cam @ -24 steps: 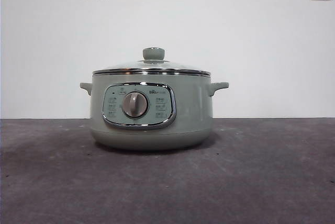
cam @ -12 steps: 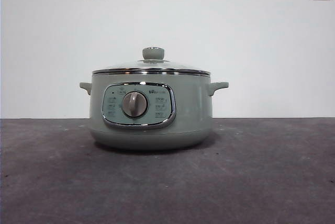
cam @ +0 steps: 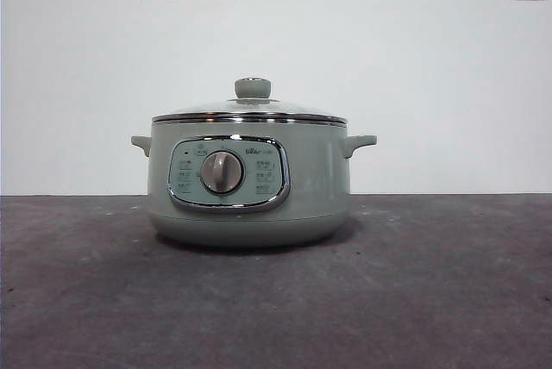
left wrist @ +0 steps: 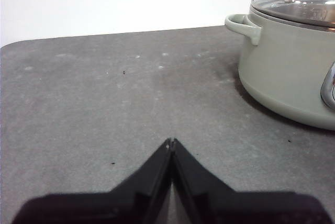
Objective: Pick up the corn,open the lid,put the corn in the pot,close the lid
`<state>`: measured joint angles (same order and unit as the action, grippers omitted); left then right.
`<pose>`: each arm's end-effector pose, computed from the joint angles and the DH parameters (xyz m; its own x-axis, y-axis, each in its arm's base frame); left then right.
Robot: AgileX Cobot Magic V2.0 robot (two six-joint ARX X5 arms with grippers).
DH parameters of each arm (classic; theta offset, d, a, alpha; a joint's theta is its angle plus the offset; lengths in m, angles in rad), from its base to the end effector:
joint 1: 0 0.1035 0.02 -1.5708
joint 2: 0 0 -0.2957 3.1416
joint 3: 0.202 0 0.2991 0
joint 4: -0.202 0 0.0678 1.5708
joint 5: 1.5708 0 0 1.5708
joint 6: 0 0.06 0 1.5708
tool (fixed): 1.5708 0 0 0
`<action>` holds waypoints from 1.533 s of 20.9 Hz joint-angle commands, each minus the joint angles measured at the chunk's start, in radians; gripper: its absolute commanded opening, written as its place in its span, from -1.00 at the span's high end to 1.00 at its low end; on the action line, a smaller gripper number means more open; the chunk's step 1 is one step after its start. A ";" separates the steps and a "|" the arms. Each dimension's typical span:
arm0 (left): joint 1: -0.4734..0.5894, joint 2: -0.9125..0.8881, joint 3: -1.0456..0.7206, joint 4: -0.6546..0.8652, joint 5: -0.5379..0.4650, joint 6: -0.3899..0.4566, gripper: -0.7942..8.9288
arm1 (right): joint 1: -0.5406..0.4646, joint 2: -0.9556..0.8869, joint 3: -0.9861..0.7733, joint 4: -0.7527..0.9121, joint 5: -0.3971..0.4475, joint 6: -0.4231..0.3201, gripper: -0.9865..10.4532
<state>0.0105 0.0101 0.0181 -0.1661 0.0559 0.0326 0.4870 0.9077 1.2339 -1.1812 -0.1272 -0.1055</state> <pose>0.1430 -0.0019 0.1487 0.9865 -0.0455 -0.1572 0.0498 0.9985 0.0234 0.1554 0.0909 0.3912 0.5159 0.4167 -0.7485 -0.6050 0.7958 0.0261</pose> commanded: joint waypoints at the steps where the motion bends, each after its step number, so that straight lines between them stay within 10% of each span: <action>1: 0.001 0.000 -0.011 0.003 0.000 -0.006 0.84 | 0.003 0.000 -0.010 0.005 0.004 -0.004 0.83; 6: 0.002 0.006 -0.011 0.003 0.000 -0.006 0.84 | -0.008 -0.110 -0.050 0.032 0.094 -0.011 0.83; 8: 0.002 0.006 -0.011 0.003 0.000 -0.006 0.84 | -0.093 -0.267 -0.206 0.253 0.072 -0.132 0.83; 15: 0.002 0.014 -0.011 0.003 0.000 -0.006 0.84 | -0.435 -0.850 -1.039 0.959 0.027 0.039 0.83; 32: 0.002 0.047 -0.011 0.003 0.000 -0.006 0.84 | -0.506 -0.900 -1.219 0.999 0.110 0.079 0.83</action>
<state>0.0105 0.0566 0.0181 -0.1665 0.0559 0.0322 -0.0189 0.0113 0.0257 -0.1898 -0.0223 -0.0372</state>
